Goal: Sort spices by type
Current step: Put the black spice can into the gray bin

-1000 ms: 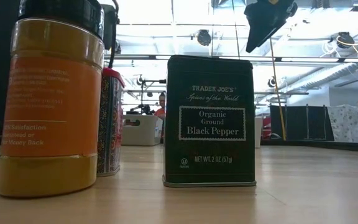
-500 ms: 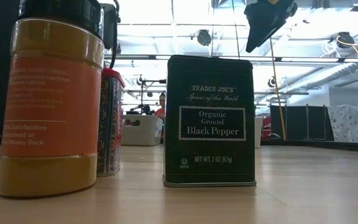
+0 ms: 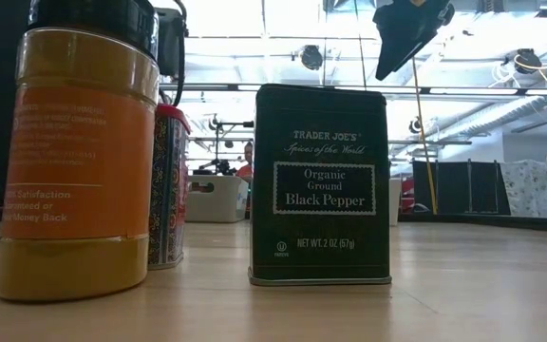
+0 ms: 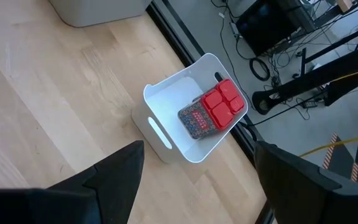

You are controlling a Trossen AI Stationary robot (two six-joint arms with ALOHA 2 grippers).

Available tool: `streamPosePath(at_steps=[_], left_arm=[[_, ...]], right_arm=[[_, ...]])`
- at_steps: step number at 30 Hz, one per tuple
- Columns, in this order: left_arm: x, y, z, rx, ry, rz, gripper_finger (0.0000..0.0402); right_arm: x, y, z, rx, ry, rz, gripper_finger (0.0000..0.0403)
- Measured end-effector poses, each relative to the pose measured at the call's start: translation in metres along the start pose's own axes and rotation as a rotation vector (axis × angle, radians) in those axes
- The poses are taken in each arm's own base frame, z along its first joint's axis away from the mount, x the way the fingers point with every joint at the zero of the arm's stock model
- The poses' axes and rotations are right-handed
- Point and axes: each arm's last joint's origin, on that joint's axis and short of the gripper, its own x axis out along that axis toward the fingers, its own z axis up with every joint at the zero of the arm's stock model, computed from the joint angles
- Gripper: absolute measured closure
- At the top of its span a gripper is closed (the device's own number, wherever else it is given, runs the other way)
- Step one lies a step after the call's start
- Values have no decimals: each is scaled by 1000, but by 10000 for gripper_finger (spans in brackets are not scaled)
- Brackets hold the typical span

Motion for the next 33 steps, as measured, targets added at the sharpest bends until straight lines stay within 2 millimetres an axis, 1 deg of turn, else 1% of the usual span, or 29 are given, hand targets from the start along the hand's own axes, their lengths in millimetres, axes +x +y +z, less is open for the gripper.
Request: streamPosePath(at_steps=[5,12,18,22,33], left_arm=[[1,0,0,5,0,0,175],[18,4,-11,16,23,3,175],[27,4,-17,8,23,-18,175],[30,3,-18,1,21,-30,175],[30,2,-17,-1,-11,-40,175]], right_arm=[[0,0,0,0,0,0,117],[0,0,0,-1,0,-1,117],[0,0,0,0,-1,-1,117],[0,0,1,4,-4,2,117],[0,2,3,-3,-25,16,117]])
